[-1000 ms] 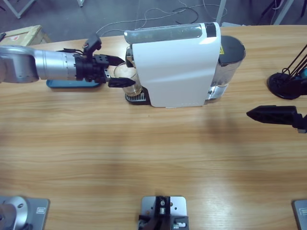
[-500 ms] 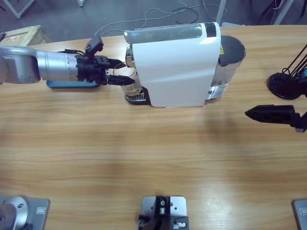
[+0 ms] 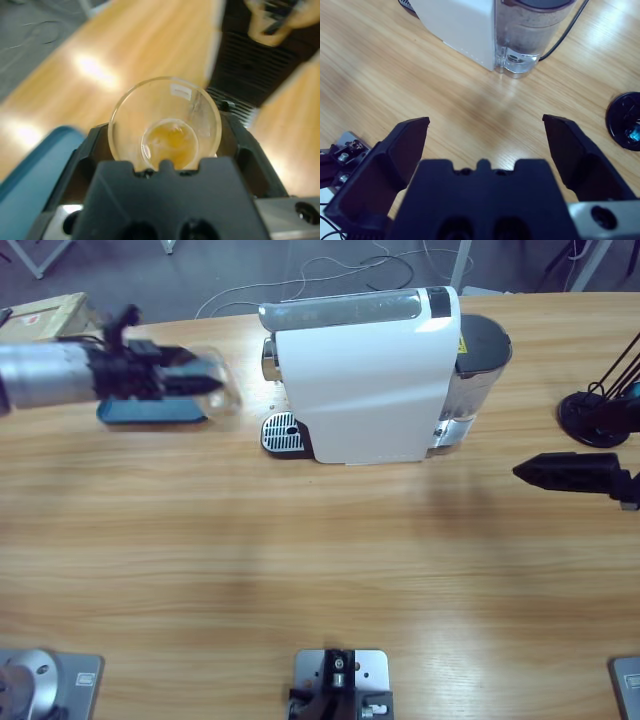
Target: Pour coffee
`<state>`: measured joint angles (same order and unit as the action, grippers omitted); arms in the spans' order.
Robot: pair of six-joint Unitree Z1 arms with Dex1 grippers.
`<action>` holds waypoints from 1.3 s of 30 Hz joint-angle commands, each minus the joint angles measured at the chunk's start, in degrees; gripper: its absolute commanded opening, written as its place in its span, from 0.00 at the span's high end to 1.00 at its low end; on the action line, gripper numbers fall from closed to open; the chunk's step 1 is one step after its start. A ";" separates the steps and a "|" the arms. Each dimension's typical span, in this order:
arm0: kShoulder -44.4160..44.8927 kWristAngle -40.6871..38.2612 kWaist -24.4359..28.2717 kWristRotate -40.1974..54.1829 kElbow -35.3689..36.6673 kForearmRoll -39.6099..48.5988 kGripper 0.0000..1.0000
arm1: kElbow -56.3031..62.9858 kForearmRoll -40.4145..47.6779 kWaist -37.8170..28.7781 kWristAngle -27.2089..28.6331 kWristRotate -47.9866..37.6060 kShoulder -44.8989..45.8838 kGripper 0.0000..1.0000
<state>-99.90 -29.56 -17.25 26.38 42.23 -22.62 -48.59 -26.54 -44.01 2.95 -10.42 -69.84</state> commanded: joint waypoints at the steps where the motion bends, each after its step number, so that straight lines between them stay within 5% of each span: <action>1: 1.29 20.86 4.37 -9.59 -1.12 -2.06 1.00 | 1.01 -0.47 0.51 -0.23 0.05 1.87 0.00; 9: -10.51 28.36 5.39 -19.17 -0.36 -13.78 1.00 | 1.31 -0.70 0.51 -0.23 0.00 1.30 0.00; 21: -14.80 28.84 5.30 -19.90 -1.51 -14.38 1.00 | 0.90 -0.26 0.51 -0.23 -0.04 0.07 0.00; 22: -15.15 28.54 5.33 -19.97 -1.31 -14.38 0.88 | 0.87 -0.28 0.51 -0.25 -0.05 0.18 0.00; 23: -15.27 28.05 5.35 -19.97 -1.24 -14.38 0.29 | 0.82 -0.33 0.51 -0.32 -0.07 0.34 0.00; 24: -14.81 27.61 5.30 -19.90 -1.61 -14.38 0.03 | 0.78 -0.39 0.51 -0.32 -0.07 0.50 0.00; 28: -9.28 27.76 5.30 -19.79 -4.99 -14.33 0.01 | 0.36 -1.41 0.51 -0.18 0.02 2.31 0.00; 34: 12.38 28.19 3.54 -18.61 -9.82 -12.48 0.02 | 1.20 -1.85 0.51 0.00 0.14 6.23 0.00; 37: 26.16 29.77 2.43 -19.05 -10.07 -2.95 0.01 | 1.71 -2.74 0.51 0.40 -0.18 9.04 0.00; 39: 32.52 28.56 -4.02 -23.85 -9.61 6.15 0.01 | 1.75 -4.38 0.51 1.65 -0.48 10.32 0.00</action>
<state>-96.40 -1.39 -13.15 7.23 34.95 -36.53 -48.48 -27.58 -43.96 2.96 -10.42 -66.44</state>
